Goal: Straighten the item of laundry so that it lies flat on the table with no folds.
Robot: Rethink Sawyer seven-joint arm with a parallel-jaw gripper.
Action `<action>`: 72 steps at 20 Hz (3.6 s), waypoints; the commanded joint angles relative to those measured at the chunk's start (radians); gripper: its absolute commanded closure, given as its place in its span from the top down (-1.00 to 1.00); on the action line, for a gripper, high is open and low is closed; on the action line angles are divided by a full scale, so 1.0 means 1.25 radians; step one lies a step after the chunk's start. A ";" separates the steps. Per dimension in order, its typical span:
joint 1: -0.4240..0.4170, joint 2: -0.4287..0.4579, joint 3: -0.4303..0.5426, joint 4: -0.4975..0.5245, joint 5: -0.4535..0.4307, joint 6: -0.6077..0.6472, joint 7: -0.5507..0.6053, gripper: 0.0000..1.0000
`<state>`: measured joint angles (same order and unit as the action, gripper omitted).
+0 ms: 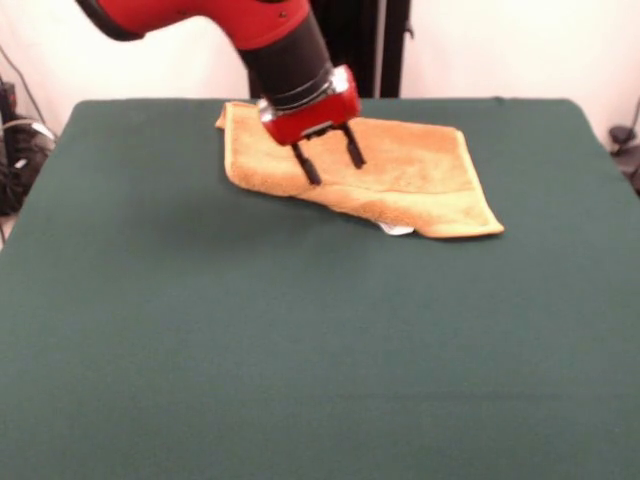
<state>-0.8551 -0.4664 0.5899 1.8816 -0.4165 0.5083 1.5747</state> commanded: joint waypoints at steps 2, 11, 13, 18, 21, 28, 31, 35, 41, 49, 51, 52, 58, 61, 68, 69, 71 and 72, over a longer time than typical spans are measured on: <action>0.023 0.128 0.045 -0.157 -0.101 0.004 -0.155 1.00; 0.030 0.236 0.050 -0.248 -0.190 0.039 -0.193 1.00; 0.029 0.252 0.053 -0.256 -0.189 0.053 -0.194 1.00; 0.024 0.276 0.069 -0.266 -0.152 0.140 -0.208 1.00; 0.010 0.276 0.097 -0.253 -0.090 0.248 -0.221 1.00; -0.014 0.295 0.132 -0.239 -0.016 0.369 -0.222 1.00; -0.013 0.296 0.135 -0.242 0.004 0.416 -0.204 1.00; -0.017 0.302 0.141 -0.236 0.025 0.432 -0.180 1.00; -0.004 0.314 0.135 -0.253 0.000 0.416 -0.171 1.00; 0.009 0.304 0.109 -0.247 -0.083 0.309 -0.140 1.00; 0.025 0.274 0.090 -0.256 -0.136 0.243 -0.113 1.00; 0.028 0.269 0.087 -0.259 -0.147 0.235 -0.112 1.00; 0.040 0.253 0.088 -0.263 -0.202 0.169 -0.083 -1.00; 0.047 0.217 0.114 -0.264 -0.257 0.158 -0.136 -1.00; 0.083 0.074 0.101 -0.222 -0.296 0.158 -0.048 -1.00; 0.087 0.051 0.098 -0.210 -0.318 0.133 -0.035 -1.00; 0.105 0.001 0.085 -0.198 -0.362 0.087 0.001 -1.00; 0.116 -0.023 0.081 -0.194 -0.385 0.070 0.010 -1.00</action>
<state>-0.7873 -0.3414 0.7198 1.6295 -0.7395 0.8112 1.5743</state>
